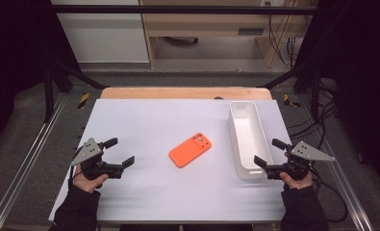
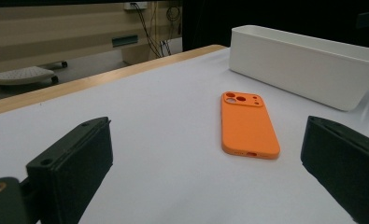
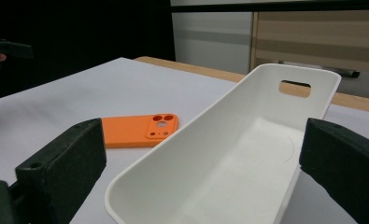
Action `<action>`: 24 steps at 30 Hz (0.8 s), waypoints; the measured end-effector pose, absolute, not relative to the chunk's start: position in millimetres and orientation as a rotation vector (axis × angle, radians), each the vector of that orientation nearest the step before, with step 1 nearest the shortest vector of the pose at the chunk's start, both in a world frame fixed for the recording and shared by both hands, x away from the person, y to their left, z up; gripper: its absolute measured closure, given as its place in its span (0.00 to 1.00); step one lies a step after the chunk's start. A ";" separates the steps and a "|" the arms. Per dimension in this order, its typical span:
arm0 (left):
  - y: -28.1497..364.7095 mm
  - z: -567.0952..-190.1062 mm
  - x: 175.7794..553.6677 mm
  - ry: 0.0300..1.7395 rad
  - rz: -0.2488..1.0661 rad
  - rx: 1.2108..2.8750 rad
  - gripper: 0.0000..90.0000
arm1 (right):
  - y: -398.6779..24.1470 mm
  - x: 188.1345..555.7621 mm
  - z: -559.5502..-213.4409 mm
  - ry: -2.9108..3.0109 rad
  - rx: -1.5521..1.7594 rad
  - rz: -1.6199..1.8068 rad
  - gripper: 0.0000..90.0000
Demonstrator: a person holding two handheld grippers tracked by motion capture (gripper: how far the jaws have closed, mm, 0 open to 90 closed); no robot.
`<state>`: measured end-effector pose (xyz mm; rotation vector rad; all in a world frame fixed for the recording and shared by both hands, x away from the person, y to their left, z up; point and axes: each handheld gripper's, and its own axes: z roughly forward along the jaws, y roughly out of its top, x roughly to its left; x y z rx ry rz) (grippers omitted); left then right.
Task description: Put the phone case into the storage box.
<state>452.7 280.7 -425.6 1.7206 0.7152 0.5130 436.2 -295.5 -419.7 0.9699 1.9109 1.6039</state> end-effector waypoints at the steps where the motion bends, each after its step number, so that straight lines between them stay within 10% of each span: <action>1: 280.7 -425.6 452.7 0.714 0.513 1.720 0.02 | -295.4 436.4 -419.8 1.913 0.967 1.603 0.01; 24: 269.4 -419.2 450.8 0.710 0.516 1.728 0.02 | -292.7 436.9 -421.4 1.949 0.953 1.558 0.00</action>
